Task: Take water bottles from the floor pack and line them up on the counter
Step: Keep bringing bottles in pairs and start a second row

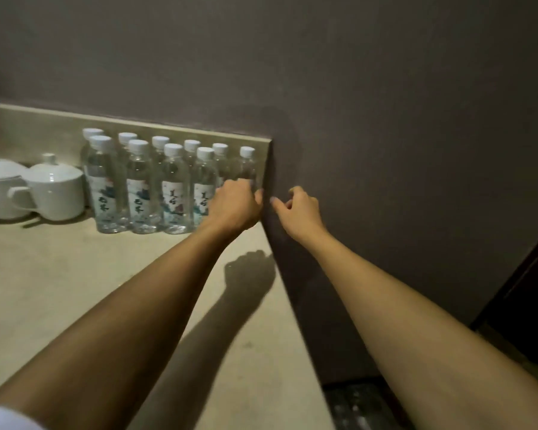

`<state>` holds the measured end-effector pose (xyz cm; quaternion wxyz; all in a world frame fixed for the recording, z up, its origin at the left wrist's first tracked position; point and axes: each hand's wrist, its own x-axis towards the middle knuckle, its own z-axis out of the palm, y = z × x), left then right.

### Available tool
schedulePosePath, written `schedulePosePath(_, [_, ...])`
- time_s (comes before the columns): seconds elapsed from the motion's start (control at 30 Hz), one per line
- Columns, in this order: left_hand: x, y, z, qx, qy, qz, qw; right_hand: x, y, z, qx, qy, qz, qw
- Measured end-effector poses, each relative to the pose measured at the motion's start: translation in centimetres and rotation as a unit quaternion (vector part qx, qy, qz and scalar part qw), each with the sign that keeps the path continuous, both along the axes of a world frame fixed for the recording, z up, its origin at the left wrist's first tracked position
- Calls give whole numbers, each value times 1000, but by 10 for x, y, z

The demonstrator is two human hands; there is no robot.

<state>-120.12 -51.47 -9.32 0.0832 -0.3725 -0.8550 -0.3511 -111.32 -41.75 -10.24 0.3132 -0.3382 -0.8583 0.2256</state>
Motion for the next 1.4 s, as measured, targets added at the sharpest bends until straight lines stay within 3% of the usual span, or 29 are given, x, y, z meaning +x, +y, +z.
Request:
schedulePosePath(0.37, [193, 136, 29, -4, 24, -96, 995, 202, 131, 30, 68, 68, -100, 990])
schedulePosePath(0.7, [316, 233, 26, -34, 26, -203, 978, 338, 221, 13, 90, 79, -203, 972])
schedulePosePath(1.07, [372, 353, -56, -132, -14, -285, 949, 411, 316, -74, -11, -1, -265, 964])
schedulePosePath(1.4, [337, 473, -171, -242, -112, -268, 926, 379, 433, -184, -178, -109, -230, 951])
